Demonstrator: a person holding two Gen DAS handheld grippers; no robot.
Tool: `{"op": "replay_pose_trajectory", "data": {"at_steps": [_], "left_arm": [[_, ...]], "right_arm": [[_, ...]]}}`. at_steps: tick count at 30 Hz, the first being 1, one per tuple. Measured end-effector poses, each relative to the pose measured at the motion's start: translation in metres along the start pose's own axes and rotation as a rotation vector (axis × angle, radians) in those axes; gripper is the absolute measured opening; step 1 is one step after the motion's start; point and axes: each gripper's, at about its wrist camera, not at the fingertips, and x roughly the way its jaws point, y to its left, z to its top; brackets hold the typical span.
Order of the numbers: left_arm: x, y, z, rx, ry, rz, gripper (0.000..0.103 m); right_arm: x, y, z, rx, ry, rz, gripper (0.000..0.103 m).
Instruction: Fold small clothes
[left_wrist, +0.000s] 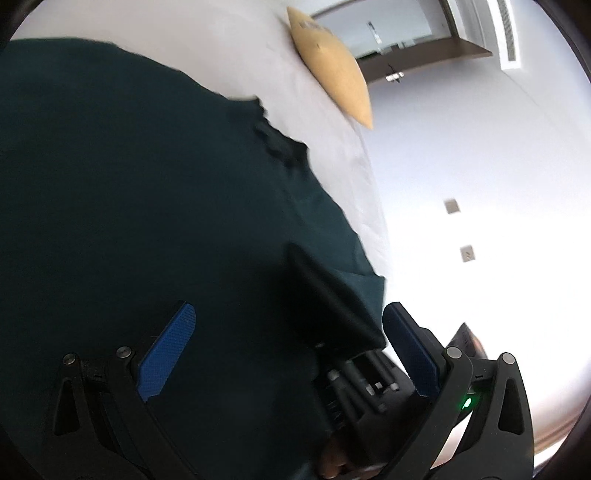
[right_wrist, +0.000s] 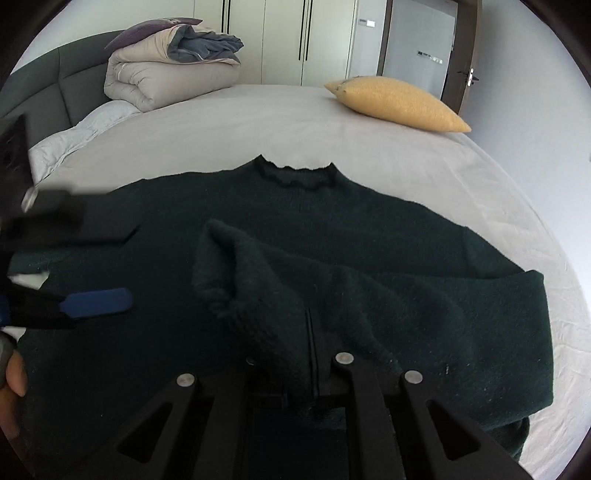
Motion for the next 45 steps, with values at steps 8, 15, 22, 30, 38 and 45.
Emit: {"op": "replay_pose_trajectory", "data": {"at_steps": [8,15,22,30,38,45], "left_arm": [[0.045,-0.006,0.021,-0.09,0.111,-0.085,0.102],[0.05,-0.001,0.028,-0.134,0.143,-0.101,0.046],[0.046,0.009,0.023,-0.146,0.145,-0.097,0.01],[0.014,0.002,0.041,-0.061,0.058,-0.036,0.006],[-0.028,0.006,0.076,-0.021,-0.033,0.032,0.006],[-0.047,0.036,0.082,-0.049,-0.047,0.061,0.006]], "right_arm": [[-0.001,0.001,-0.006,0.023,-0.003,0.017,0.015],[-0.001,0.003,-0.005,0.043,0.003,0.033,0.016],[-0.016,-0.009,-0.011,0.139,0.015,0.128,0.057],[-0.043,-0.118,-0.083,0.739,-0.024,0.389,0.08],[-0.021,-0.188,-0.092,1.147,-0.136,0.587,0.082],[0.001,-0.192,-0.081,1.325,-0.174,0.723,0.088]]}}
